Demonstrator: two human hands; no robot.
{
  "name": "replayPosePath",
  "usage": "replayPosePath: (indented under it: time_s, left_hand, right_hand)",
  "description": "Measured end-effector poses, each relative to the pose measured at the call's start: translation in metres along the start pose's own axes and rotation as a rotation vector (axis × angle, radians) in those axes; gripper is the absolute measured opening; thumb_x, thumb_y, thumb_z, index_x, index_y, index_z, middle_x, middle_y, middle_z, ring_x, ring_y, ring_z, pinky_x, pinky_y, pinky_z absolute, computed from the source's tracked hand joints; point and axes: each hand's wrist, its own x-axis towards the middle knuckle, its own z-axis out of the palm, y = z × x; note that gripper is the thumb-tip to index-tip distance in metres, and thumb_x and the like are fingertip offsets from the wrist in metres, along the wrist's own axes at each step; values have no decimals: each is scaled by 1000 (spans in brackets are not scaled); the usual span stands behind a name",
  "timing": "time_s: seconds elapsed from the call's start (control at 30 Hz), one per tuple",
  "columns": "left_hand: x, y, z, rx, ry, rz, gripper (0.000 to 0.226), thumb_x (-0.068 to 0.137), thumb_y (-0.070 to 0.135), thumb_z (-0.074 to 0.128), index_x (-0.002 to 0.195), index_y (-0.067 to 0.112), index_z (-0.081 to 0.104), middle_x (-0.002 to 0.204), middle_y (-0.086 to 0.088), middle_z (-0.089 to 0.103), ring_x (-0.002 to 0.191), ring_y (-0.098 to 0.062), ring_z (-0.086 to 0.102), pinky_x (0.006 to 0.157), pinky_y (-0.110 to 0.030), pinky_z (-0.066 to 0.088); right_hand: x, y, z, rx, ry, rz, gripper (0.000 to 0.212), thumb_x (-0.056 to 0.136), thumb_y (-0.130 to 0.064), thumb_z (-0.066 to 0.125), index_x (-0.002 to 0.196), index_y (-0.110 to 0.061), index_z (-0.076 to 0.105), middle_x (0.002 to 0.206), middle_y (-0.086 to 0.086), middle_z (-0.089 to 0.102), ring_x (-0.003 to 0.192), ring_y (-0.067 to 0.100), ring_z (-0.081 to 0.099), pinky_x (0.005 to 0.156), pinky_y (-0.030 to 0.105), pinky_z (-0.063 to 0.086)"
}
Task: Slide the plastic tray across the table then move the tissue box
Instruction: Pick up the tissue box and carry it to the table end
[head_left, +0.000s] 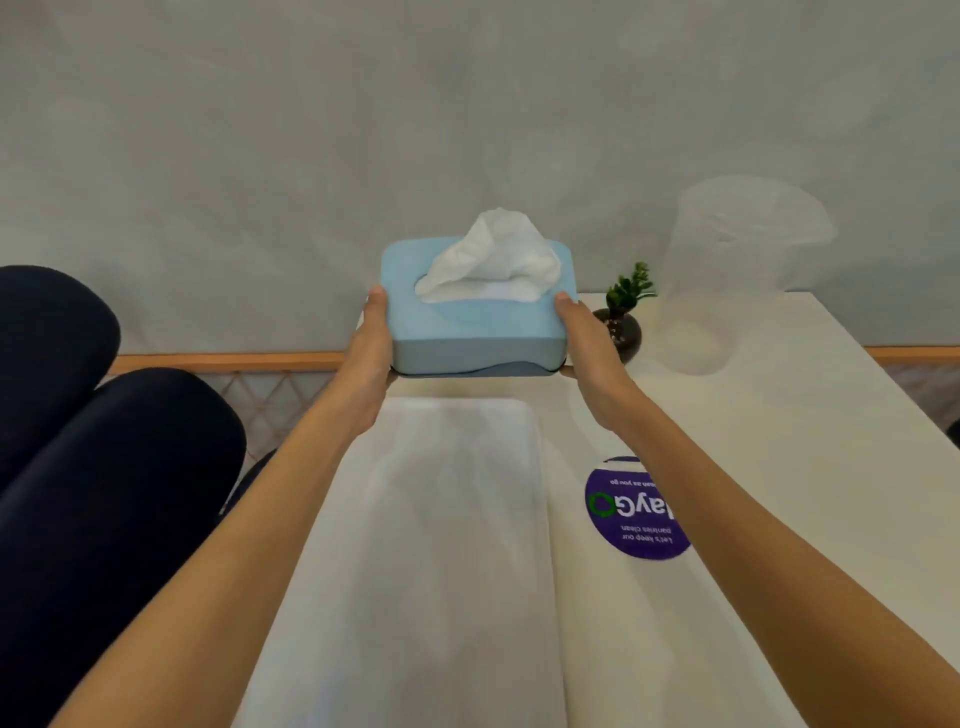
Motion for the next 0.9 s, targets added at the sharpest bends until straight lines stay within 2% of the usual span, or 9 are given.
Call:
replayPosePath:
  time_s: [0.1,0.2,0.3,0.5,0.63,0.9]
  left_hand:
    - [40,2,-32,1,31,-47,41,96,55,27,118,29,50,109,8,60,98,-8,55,102,-35,46]
    - [77,-1,-52,12,33,-97,50,93,57,32,127,24,49,115,2,62,100,-16,59,100,-40,48]
    - [106,-7,-63,33,17,-143,48,94,54,32,127,23,48,106,0,61,88,-14,58,94,-40,50]
    - [145,-31,-69,62,-37,-179,45,97,49,30,132,24,43,115,-1,55,94,-15,53,90,-36,44]
    - [168,-39,-71,124,-43,-173,53,93,53,31,133,22,46,129,-4,57,115,-23,54,107,-43,41]
    - [189,-53,-69,138,-64,-195,54,91,54,31,132,22,47,124,-7,58,114,-25,54,107,-47,41]
  right_hand:
    - [22,6,38,1,-15,-18,37,94,-48,40,122,-26,50,101,-8,61,93,12,58,99,45,49]
    - [47,13,68,-42,-23,-20,50,91,-48,46,133,-21,48,118,2,62,100,18,59,94,41,50]
    - [72,24,87,-61,-7,8,55,88,-51,49,134,-21,47,124,6,60,104,21,58,86,37,49]
    - [112,45,103,-70,17,75,61,85,-53,51,137,-22,44,128,5,59,111,25,57,81,32,46]
    - [128,57,110,-79,36,100,63,84,-54,52,138,-22,43,127,6,59,112,26,58,83,32,47]
    - [147,70,111,-132,74,123,65,85,-56,50,138,-19,42,129,9,57,114,28,56,86,34,47]
